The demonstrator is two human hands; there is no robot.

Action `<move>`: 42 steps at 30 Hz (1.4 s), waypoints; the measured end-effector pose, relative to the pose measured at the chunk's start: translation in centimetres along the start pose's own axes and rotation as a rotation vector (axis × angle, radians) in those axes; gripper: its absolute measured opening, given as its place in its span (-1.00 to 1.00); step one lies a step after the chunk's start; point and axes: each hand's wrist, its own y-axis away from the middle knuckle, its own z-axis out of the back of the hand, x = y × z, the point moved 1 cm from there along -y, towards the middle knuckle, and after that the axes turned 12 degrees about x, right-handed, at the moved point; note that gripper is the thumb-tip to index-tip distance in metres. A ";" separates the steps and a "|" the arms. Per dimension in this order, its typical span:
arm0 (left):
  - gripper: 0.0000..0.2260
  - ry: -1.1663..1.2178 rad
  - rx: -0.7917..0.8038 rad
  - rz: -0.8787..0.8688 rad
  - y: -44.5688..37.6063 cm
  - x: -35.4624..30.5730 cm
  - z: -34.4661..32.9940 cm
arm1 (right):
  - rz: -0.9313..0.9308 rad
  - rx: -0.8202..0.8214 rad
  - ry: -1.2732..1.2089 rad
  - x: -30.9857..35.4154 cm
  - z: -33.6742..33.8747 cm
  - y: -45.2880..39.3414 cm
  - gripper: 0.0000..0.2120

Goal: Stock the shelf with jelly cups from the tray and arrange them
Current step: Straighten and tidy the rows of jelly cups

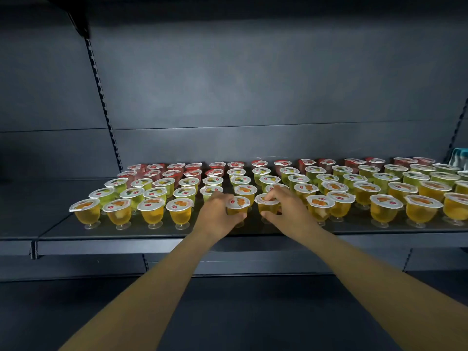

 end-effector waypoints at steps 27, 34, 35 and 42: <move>-0.74 -0.469 0.141 0.015 -0.3 3.4 4.6 | -0.042 0.003 -0.077 4.1 -2.7 -0.8 -0.70; -0.69 -0.510 0.147 0.019 -0.3 3.5 4.7 | -0.032 0.007 -0.054 4.1 -2.8 -0.9 -0.68; -0.69 -0.525 0.152 0.023 -0.3 3.4 4.8 | -0.027 0.013 -0.041 4.1 -2.8 -1.0 -0.68; -0.52 -0.568 0.192 0.058 0.3 1.1 6.1 | 0.029 0.141 0.135 4.3 -0.3 -0.3 -0.54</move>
